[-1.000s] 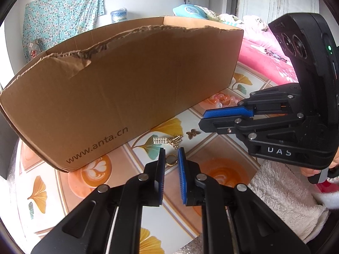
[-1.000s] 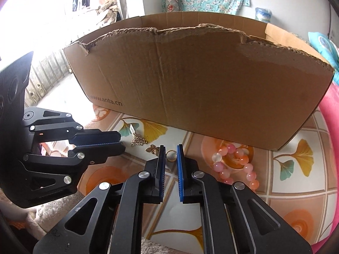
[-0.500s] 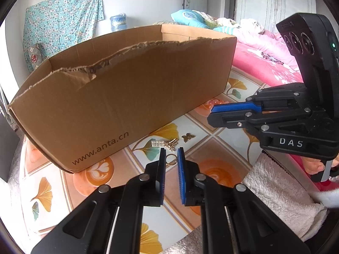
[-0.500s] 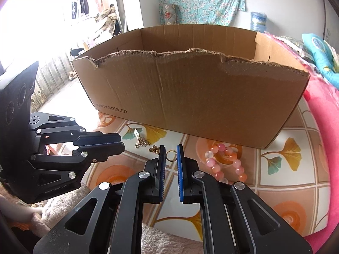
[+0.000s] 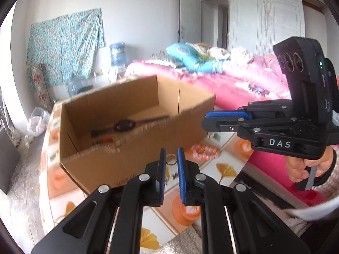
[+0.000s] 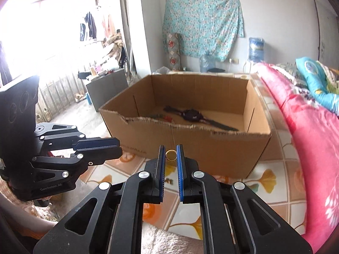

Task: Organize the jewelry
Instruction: 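Carry the gold ring in the right gripper over the cardboard box, then open the right gripper to drop the gold ring into the box, then move both grippers back toward the remaining charms and pink bracelet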

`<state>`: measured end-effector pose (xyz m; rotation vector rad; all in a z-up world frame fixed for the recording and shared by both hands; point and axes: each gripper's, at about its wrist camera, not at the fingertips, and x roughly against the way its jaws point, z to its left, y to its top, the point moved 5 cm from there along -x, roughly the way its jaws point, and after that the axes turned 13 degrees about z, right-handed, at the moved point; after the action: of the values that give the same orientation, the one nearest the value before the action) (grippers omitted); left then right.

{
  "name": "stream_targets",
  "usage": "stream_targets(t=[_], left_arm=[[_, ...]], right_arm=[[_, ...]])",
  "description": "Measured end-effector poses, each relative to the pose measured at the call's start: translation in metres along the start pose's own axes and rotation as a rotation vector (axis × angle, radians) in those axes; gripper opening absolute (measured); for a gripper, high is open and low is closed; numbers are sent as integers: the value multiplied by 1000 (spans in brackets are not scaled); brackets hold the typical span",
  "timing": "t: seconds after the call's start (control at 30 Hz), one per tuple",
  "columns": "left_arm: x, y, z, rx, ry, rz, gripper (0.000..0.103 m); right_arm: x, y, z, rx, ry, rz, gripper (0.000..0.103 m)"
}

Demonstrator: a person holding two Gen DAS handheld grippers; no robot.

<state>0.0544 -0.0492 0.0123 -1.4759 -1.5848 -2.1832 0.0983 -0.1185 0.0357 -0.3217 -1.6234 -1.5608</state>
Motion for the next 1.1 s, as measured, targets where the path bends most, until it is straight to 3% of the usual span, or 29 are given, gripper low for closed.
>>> stream_targets(t=[0.13, 0.23, 0.5, 0.73, 0.8, 1.1], left_arm=[[13, 25, 8, -11, 1, -53, 10], [7, 46, 19, -16, 21, -47, 10], [-57, 92, 58, 46, 15, 76, 10], [-103, 99, 76, 113, 58, 209, 11], [-106, 98, 80, 129, 71, 216, 21], [-98, 97, 81, 143, 89, 197, 33]], right_arm=[[8, 22, -8, -5, 3, -59, 8], [-2, 37, -16, -21, -4, -68, 8], [-55, 62, -42, -101, -55, 6, 9], [-74, 64, -47, -148, -82, 41, 12], [-71, 63, -46, -154, -84, 30, 19], [-54, 63, -42, -171, -81, -19, 30]])
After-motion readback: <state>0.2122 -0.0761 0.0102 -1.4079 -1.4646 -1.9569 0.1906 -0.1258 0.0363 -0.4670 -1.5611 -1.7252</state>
